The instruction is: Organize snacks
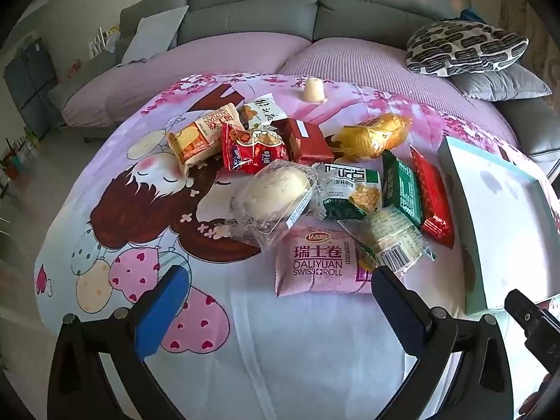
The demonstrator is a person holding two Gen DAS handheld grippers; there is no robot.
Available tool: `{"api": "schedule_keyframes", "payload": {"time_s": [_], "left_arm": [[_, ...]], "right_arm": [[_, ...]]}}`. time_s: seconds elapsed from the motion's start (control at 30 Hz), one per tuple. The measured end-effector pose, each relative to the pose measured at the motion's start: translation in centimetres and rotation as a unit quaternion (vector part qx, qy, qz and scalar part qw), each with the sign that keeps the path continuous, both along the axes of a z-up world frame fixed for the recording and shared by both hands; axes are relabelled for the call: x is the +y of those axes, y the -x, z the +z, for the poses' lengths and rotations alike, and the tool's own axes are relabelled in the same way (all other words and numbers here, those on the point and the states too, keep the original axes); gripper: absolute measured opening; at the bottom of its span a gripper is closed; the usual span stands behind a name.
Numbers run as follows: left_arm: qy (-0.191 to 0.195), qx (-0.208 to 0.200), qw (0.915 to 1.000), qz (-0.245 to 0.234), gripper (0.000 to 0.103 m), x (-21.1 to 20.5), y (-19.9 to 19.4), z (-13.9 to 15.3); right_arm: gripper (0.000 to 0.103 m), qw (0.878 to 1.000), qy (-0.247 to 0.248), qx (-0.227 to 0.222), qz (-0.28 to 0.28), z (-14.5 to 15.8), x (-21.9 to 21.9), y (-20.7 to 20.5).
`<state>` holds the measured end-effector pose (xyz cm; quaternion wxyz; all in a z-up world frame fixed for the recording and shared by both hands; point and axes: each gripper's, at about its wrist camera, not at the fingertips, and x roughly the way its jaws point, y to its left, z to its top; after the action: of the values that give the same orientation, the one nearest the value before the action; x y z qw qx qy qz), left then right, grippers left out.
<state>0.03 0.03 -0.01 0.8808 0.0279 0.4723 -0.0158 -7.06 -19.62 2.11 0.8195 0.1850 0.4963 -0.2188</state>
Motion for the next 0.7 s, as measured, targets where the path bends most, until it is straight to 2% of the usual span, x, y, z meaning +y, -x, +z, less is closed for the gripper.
{"api": "schedule_keyframes", "payload": {"time_s": [0.7], "left_arm": [[-0.001, 0.003, 1.0, 0.002, 0.103, 0.05, 0.22, -0.25]], "right_arm": [[0.103, 1.0, -0.002, 0.003, -0.004, -0.07, -0.17, -0.04]]}}
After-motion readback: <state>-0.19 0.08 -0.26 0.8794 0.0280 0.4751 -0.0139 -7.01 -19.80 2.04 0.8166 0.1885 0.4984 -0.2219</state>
